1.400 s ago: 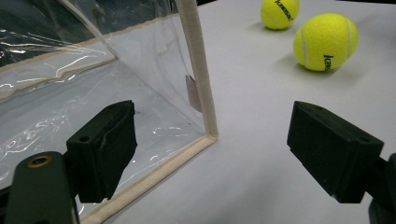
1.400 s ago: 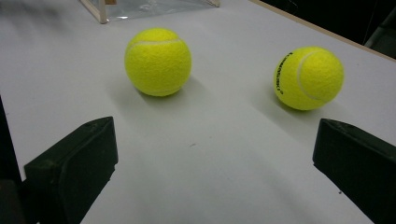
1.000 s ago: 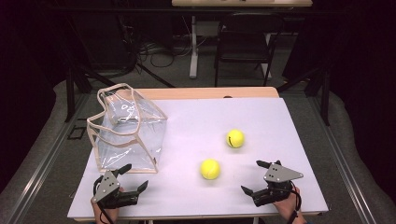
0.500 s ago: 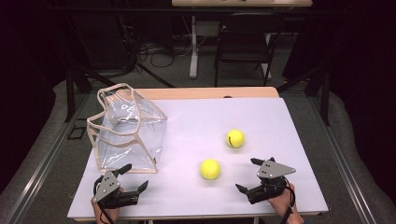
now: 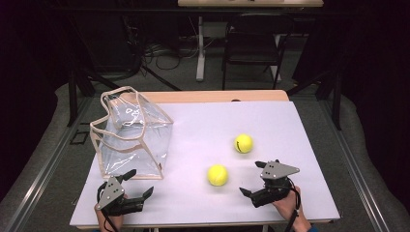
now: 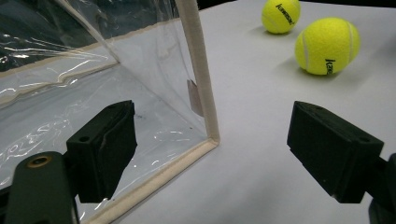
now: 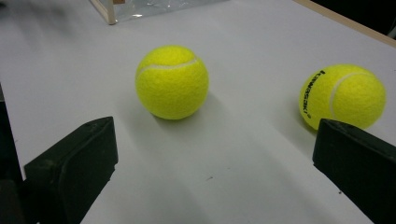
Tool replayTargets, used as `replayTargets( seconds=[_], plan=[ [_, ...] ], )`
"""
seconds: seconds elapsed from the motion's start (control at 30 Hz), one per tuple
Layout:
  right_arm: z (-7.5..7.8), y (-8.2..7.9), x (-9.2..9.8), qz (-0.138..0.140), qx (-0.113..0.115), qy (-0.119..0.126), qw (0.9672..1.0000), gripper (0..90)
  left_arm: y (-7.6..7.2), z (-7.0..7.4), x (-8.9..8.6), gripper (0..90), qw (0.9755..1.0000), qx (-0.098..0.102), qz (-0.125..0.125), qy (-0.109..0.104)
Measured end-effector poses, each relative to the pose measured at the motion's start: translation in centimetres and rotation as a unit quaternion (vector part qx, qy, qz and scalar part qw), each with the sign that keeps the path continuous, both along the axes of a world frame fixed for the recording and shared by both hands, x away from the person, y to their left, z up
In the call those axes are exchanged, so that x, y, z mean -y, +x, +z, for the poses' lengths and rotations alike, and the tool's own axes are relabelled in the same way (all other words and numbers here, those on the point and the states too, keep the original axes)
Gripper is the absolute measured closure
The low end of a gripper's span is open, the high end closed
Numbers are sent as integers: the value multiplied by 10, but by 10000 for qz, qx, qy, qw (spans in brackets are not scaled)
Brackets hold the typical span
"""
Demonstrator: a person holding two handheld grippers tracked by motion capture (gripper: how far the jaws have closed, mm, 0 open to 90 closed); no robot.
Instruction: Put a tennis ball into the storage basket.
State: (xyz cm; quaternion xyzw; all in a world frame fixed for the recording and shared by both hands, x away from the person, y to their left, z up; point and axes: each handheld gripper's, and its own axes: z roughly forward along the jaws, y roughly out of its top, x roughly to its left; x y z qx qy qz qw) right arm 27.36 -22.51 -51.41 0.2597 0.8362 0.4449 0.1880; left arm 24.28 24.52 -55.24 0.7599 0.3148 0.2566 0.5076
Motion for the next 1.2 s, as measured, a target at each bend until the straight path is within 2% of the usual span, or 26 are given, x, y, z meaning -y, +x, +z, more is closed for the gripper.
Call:
replayTargets(
  seconds=[1.2],
  plan=[
    [9, 22, -40, 263, -335, -347, 9985, 0, 0, 0, 0, 160, 10000, 24, -7, -4]
  ],
)
